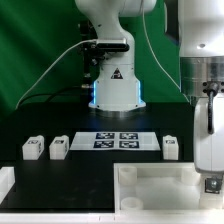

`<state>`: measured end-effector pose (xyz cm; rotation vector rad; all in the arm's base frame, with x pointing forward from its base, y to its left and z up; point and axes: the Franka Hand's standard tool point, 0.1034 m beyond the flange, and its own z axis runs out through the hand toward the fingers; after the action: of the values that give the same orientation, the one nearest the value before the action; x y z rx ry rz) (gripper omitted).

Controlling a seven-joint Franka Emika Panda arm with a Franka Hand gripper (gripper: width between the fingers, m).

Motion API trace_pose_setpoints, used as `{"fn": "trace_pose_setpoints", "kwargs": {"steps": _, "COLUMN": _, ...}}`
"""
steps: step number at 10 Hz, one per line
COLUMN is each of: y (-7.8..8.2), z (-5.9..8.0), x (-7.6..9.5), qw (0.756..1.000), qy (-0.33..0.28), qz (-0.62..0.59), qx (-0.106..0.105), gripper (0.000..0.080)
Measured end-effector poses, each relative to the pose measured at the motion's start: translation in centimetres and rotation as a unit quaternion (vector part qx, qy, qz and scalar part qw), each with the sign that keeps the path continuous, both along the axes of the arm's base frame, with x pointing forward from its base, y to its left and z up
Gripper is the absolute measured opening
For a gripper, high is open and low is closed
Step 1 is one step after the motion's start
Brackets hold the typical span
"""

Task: Assemble one leg

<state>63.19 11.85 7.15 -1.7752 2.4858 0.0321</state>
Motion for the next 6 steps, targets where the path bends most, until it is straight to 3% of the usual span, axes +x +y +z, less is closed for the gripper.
{"fn": "trace_pose_setpoints", "kwargs": {"steps": 2, "y": 0.2, "z": 0.3, "x": 0.1, "qw": 1.000, "qy": -0.004, "qz": 0.010, "qx": 0.000, "gripper": 0.0637}}
{"fn": "trace_pose_setpoints", "kwargs": {"steps": 5, "y": 1.2, "z": 4.7, "x": -0.2, "qw": 0.999, "qy": -0.026, "qz": 0.028, "qx": 0.019, "gripper": 0.0649}}
{"fn": "trace_pose_setpoints", "kwargs": {"steps": 6, "y": 1.2, "z": 4.5, "x": -0.3, "qw": 0.999, "qy": -0.025, "qz": 0.029, "qx": 0.019, "gripper": 0.0649}}
